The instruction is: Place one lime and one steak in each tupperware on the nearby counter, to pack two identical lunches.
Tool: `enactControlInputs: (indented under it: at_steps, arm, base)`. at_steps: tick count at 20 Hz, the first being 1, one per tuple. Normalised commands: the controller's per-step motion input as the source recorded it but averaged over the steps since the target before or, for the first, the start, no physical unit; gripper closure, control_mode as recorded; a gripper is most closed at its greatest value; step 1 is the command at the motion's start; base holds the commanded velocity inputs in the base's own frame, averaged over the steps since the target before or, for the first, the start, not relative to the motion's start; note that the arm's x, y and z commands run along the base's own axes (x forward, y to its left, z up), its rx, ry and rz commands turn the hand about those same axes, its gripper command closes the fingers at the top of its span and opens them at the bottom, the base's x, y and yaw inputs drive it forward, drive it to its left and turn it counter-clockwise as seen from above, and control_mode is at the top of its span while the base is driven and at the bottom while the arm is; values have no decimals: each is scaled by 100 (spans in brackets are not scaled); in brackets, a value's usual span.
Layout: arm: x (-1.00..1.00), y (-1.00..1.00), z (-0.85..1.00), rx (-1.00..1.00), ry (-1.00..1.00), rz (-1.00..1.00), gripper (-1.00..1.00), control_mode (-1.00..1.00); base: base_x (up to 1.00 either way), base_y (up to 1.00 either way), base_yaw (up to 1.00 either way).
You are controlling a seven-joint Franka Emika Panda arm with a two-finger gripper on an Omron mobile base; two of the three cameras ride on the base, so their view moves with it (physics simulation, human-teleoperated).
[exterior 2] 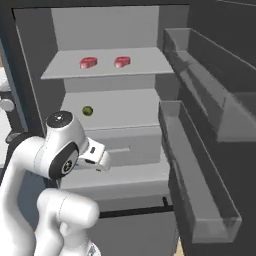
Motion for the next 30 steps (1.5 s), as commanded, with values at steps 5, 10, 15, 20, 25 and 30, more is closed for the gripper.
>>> enactControlInputs:
  at_steps: [5, 10, 15, 20, 25, 30]
  arm:
    - [0, 0, 0, 0, 0, 0, -100, 100]
    - [0, 0, 0, 0, 0, 0, -100, 100]
    - [0, 0, 0, 0, 0, 0, -100, 100]
    - [0, 0, 0, 0, 0, 0, -100, 100]
    - [7, 0, 40, 0, -13, 13, -100, -100]
    - [2, 14, 90, -3, -36, 22, -100, -100]
  base:
    - [43, -37, 37]
    - [22, 4, 17]
    - [45, 0, 5]
    - [63, 0, 5]
    - [8, 0, 2]
    - [0, 0, 0]
